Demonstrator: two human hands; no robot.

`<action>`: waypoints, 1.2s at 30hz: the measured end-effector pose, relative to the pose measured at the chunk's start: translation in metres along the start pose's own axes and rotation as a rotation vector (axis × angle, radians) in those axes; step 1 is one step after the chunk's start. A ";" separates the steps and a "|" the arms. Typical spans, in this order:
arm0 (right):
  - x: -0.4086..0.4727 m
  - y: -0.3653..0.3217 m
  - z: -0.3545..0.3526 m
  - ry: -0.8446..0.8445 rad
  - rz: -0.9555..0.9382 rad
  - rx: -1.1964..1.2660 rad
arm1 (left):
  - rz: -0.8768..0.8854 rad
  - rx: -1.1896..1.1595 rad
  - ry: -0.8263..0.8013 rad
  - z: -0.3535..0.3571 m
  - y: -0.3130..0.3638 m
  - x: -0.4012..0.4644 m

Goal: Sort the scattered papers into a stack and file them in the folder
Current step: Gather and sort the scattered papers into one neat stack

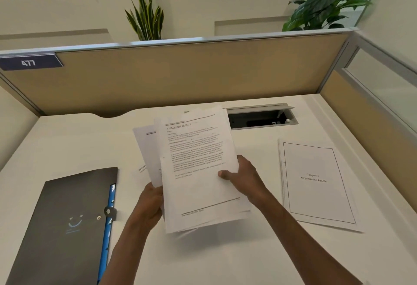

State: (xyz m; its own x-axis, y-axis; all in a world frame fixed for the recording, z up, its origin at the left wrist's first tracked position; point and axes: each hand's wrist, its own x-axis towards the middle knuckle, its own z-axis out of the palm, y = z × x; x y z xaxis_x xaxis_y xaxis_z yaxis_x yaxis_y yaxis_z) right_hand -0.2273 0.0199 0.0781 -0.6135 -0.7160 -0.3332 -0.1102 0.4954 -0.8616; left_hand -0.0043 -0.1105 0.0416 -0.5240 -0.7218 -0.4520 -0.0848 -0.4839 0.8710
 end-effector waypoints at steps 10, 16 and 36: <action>0.000 0.016 0.006 0.030 -0.068 0.154 | 0.230 0.099 0.040 0.023 0.009 -0.008; -0.002 -0.013 0.001 0.122 -0.318 0.239 | 0.518 0.175 0.160 0.033 0.038 -0.014; 0.009 0.025 0.021 -0.021 -0.189 0.211 | 0.383 0.272 0.159 0.028 -0.010 -0.013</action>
State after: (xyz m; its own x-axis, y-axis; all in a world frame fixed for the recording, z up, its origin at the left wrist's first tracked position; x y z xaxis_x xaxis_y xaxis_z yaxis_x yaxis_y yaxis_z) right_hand -0.2195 0.0154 0.0456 -0.5807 -0.7971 -0.1655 -0.0541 0.2406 -0.9691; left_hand -0.0206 -0.0822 0.0440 -0.4264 -0.8995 -0.0954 -0.1409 -0.0381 0.9893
